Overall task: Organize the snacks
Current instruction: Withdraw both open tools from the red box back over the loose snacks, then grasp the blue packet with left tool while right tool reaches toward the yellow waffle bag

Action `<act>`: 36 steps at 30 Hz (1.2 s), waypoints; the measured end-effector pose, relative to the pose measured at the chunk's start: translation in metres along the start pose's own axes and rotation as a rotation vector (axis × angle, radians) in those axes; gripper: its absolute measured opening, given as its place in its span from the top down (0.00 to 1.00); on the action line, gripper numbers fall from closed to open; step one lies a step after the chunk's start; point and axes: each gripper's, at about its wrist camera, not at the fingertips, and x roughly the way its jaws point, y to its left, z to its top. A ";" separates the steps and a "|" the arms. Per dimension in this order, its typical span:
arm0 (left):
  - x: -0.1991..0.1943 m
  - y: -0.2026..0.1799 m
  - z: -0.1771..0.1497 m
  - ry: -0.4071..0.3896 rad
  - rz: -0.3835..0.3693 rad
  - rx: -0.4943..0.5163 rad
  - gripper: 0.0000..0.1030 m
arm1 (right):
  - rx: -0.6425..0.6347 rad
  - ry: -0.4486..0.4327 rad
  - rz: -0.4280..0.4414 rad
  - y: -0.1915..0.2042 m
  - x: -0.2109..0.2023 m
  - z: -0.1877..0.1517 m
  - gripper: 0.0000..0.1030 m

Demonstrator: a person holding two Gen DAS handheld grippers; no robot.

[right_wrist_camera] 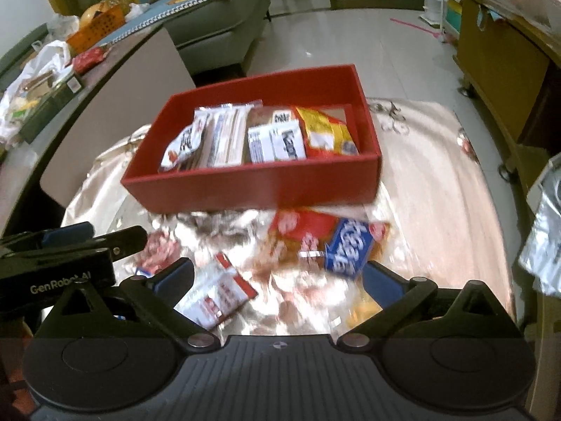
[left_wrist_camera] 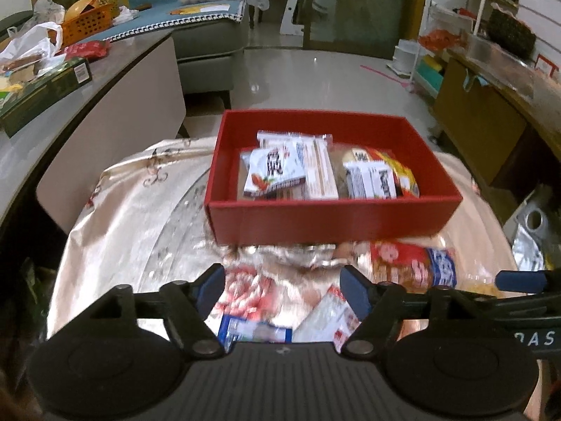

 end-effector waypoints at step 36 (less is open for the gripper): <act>0.049 0.039 -0.048 0.266 -0.018 -0.154 0.35 | -0.170 0.240 -0.165 0.015 0.043 -0.101 0.00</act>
